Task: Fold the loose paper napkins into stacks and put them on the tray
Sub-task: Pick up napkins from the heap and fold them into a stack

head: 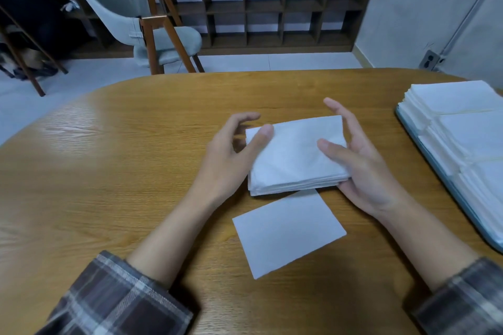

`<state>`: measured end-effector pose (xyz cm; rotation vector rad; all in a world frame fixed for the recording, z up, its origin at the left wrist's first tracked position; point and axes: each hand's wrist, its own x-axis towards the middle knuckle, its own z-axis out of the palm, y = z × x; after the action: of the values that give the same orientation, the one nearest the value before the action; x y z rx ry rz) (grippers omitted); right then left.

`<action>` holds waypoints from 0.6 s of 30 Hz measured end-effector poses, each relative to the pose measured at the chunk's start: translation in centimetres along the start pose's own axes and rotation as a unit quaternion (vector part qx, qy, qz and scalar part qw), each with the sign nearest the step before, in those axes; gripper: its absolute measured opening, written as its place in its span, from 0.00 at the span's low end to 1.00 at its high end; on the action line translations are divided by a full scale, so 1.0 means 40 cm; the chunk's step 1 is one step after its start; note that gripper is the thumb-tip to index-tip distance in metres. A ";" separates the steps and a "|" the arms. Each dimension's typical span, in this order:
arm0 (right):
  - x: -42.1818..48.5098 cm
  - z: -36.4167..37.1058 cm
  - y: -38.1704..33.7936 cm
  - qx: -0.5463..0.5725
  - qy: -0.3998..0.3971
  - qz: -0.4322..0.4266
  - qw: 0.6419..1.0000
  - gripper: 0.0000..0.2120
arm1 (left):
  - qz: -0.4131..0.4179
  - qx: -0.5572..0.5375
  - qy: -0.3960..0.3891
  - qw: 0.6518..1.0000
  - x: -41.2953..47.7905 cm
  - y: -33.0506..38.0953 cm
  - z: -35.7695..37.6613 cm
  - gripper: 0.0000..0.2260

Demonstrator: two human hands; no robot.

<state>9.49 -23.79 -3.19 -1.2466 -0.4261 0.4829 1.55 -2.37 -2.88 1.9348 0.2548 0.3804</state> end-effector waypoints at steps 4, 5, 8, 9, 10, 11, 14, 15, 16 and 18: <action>0.005 -0.002 0.010 -0.063 0.010 0.005 0.998 0.33 | -0.069 -0.138 -0.095 0.983 -0.010 0.023 0.003 0.21; 0.005 -0.005 0.011 -0.074 0.002 0.008 0.997 0.33 | -0.043 -0.090 -0.080 0.992 -0.011 0.017 0.005 0.23; 0.003 -0.016 0.005 -0.050 -0.048 0.019 0.997 0.32 | -0.002 0.017 -0.038 0.999 -0.005 -0.011 0.004 0.25; 0.001 -0.015 0.002 -0.049 -0.066 0.019 0.996 0.29 | 0.003 0.025 -0.032 0.999 -0.005 -0.018 0.003 0.25; 0.000 -0.016 0.004 -0.066 -0.078 0.014 0.995 0.25 | 0.016 0.041 -0.027 0.999 -0.004 -0.023 0.002 0.26; 0.000 -0.018 0.009 -0.109 -0.076 0.000 0.991 0.21 | 0.034 0.071 -0.026 0.997 -0.004 -0.024 0.003 0.27; 0.006 -0.022 0.026 -0.263 0.000 -0.066 0.963 0.13 | 0.110 0.162 -0.027 0.980 -0.016 -0.024 0.016 0.29; 0.008 -0.021 0.027 -0.285 0.026 -0.080 0.955 0.13 | 0.144 0.188 -0.021 0.971 -0.019 -0.023 0.019 0.30; 0.012 -0.024 0.028 -0.299 0.049 -0.090 0.949 0.14 | 0.181 0.210 -0.015 0.961 -0.019 -0.023 0.019 0.29; 0.019 -0.038 0.031 -0.322 0.076 -0.100 0.938 0.15 | 0.242 0.214 -0.032 0.946 -0.015 -0.026 0.017 0.24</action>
<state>10.81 -24.25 -4.75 -1.8336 -0.5975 0.0583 1.25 -2.78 -4.16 2.4329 -0.2093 0.6209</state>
